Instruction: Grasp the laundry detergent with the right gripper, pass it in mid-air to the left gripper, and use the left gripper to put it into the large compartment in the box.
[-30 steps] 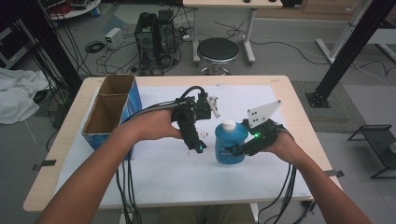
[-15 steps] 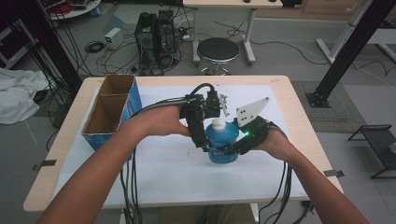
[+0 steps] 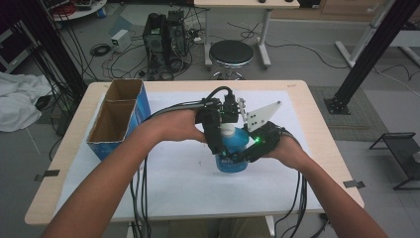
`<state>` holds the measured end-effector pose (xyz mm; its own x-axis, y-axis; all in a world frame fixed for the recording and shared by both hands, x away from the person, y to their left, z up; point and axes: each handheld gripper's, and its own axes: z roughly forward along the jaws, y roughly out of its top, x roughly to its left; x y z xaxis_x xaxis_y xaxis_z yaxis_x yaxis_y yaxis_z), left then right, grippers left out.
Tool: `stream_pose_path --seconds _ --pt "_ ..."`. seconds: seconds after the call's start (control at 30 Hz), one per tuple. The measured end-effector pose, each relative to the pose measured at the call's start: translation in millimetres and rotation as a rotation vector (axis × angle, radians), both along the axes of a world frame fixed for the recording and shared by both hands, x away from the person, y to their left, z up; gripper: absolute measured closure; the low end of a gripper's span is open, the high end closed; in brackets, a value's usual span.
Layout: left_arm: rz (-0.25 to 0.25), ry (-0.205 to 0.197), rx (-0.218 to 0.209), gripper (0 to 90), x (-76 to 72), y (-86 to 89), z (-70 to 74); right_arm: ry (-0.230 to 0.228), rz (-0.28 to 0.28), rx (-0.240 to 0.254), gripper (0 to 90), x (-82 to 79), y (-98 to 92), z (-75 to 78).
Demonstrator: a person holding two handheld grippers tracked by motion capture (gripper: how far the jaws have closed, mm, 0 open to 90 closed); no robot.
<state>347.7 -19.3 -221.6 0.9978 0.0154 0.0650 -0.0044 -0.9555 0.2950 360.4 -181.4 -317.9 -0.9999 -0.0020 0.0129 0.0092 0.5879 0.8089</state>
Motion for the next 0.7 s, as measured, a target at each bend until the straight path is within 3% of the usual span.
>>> stream_pose_path --seconds 0.17,0.2,0.37,0.7 --pt "-0.007 -0.001 0.016 8.1 0.5 -6.6 0.9 0.012 -0.002 0.0 43.8 0.1 1.8 1.3" --pt "-0.008 0.0 0.017 8.1 0.7 -7.6 1.1 -0.01 0.0 0.012 43.8 1.0 2.9 0.4" --pt "-0.01 0.0 0.027 8.1 2.4 -10.5 -0.5 -0.019 -0.004 0.029 43.7 1.1 3.2 1.0" --pt "-0.021 -0.009 0.021 12.2 3.4 -12.4 -0.7 -0.015 -0.017 0.034 43.7 1.1 0.8 2.5"
